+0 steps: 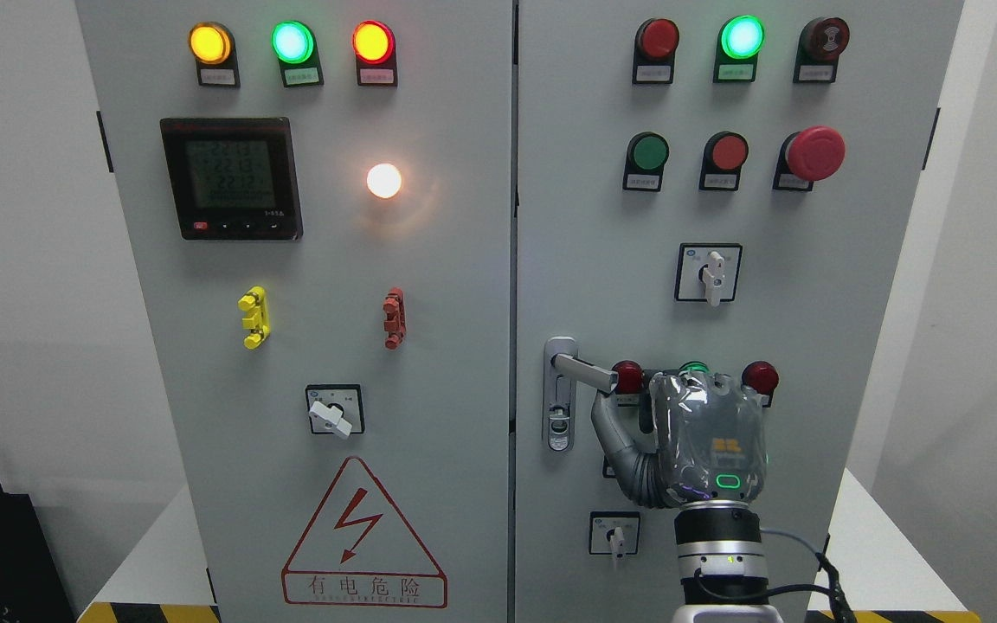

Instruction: Release door handle

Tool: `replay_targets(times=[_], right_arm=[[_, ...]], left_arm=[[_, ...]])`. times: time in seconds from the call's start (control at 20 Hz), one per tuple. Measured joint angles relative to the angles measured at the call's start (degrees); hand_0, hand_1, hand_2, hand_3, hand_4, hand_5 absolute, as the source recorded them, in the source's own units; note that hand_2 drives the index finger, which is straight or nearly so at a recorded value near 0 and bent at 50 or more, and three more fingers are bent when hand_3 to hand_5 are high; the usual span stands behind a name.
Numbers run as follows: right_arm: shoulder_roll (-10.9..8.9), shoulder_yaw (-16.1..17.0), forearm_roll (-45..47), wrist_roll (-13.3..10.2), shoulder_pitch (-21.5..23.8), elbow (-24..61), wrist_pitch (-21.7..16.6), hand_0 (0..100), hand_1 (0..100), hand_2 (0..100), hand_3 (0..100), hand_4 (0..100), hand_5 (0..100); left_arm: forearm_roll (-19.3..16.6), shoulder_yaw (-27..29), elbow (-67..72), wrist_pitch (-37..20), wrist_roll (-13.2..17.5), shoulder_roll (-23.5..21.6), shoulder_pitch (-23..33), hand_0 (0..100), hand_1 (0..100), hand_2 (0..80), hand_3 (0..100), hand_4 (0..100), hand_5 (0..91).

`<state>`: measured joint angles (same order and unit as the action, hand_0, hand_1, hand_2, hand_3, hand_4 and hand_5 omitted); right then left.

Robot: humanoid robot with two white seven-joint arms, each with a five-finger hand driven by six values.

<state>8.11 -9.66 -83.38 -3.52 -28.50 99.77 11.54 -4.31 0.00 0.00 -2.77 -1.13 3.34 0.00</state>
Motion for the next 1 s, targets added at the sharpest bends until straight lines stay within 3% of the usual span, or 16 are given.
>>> replay_targets(times=[1.0], right_arm=[[0.05, -0.48, 0.44, -0.67, 3.71, 2.12, -0.65, 55, 11, 87, 100, 100, 100]], left_arm=[[0.00, 0.00, 0.00, 0.00, 0.00, 0.00, 0.00, 12, 39, 0.0, 0, 0, 0.0]])
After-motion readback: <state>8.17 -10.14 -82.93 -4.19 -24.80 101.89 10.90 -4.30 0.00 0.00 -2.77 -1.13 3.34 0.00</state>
